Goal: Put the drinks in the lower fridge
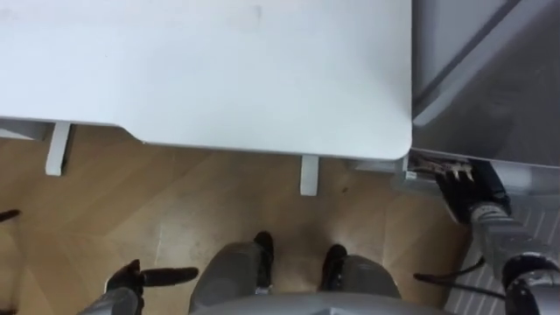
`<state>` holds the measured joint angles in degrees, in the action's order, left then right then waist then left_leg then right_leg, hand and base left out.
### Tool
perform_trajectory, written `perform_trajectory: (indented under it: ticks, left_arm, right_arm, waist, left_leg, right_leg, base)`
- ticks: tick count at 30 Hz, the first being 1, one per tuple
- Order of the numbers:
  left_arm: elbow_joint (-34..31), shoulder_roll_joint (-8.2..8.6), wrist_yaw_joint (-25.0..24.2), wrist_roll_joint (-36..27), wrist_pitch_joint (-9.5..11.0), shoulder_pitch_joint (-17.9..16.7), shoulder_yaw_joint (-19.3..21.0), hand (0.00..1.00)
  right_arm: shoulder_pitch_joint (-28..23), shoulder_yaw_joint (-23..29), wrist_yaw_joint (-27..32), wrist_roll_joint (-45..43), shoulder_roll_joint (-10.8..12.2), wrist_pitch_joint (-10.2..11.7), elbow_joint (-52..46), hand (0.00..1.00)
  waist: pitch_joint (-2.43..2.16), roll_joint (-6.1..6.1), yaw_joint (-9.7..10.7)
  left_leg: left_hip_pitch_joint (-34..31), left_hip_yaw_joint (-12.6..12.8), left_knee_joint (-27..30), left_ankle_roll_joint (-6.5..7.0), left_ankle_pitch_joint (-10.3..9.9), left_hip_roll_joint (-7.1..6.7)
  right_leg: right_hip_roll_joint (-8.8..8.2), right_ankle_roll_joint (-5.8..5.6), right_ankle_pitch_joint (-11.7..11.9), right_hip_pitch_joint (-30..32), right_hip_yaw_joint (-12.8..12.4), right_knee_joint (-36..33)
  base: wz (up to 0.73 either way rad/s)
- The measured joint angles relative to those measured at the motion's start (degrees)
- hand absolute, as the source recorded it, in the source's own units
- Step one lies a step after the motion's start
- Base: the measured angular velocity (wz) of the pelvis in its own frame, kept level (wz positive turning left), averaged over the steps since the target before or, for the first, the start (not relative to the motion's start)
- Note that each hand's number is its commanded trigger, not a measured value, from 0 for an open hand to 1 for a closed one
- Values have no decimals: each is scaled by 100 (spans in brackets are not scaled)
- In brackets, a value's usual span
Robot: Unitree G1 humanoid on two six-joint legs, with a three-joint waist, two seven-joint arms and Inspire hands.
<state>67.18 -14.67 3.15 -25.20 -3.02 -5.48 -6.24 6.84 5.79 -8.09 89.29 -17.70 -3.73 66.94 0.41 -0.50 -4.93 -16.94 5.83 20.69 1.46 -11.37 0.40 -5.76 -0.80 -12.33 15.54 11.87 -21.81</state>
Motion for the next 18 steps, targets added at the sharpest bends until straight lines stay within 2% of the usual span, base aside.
perform_trajectory:
  ticks: [2, 4, 6, 9, 10, 13, 18]
  left_arm:
    - [23, 28, -23, -1, 2, -182, 121, 0]
    - [48, 81, -27, -8, 28, -262, 360, 0]
    - [41, 85, -26, -8, 95, -345, 386, 0]
    - [27, 113, -15, 4, 98, -430, 435, 0]
    - [46, 148, 13, 4, 97, -464, 566, 0]
    - [3, 285, 94, 53, 92, -570, 829, 0]
    - [-16, 418, 178, 55, 87, -667, 853, 0]
  right_arm:
    - [-264, 5, -101, 23, 133, 10, -66, 0]
    - [-453, 8, -209, 44, 221, 21, -83, 0]
    - [-670, 4, -252, 41, 295, 44, -174, 0]
    - [-885, 1, -343, 16, 376, 56, -264, 0]
    - [-1007, 2, -377, 10, 420, 57, -274, 0]
    - [-1181, -1, -468, -241, 538, 36, -281, 0]
    - [-1473, 0, -471, -642, 652, -13, -201, 0]
  waist:
    - [-27, 14, 13]
    - [-31, 36, 34]
    - [-44, 60, 50]
    - [-28, 99, 146]
    - [-15, 117, 148]
    - [-19, 148, 163]
    - [-13, 167, 176]
  left_leg:
    - [374, 60, -255, -2, 1, -16]
    - [604, 82, -409, -9, 6, -17]
    - [780, 86, -509, -14, 5, -7]
    - [1031, 78, -580, -27, -7, -14]
    - [1187, 79, -695, -27, -7, -21]
    - [1461, 73, -826, -44, -21, -25]
    - [1744, 24, -936, -67, -38, -15]
  right_leg:
    - [15, -28, 17, -300, -65, 149]
    - [42, -46, 45, -532, -59, 341]
    - [83, -57, 89, -767, -37, 554]
    - [102, -83, 131, -1112, -3, 784]
    - [111, -89, 134, -1242, -11, 844]
    - [131, -101, 141, -1499, -15, 963]
    - [163, -104, 144, -1783, -5, 1035]
  base:
    - [-20]
    - [-6]
    - [2]
    - [1]
    - [0]
    - [-1]
    - [0]
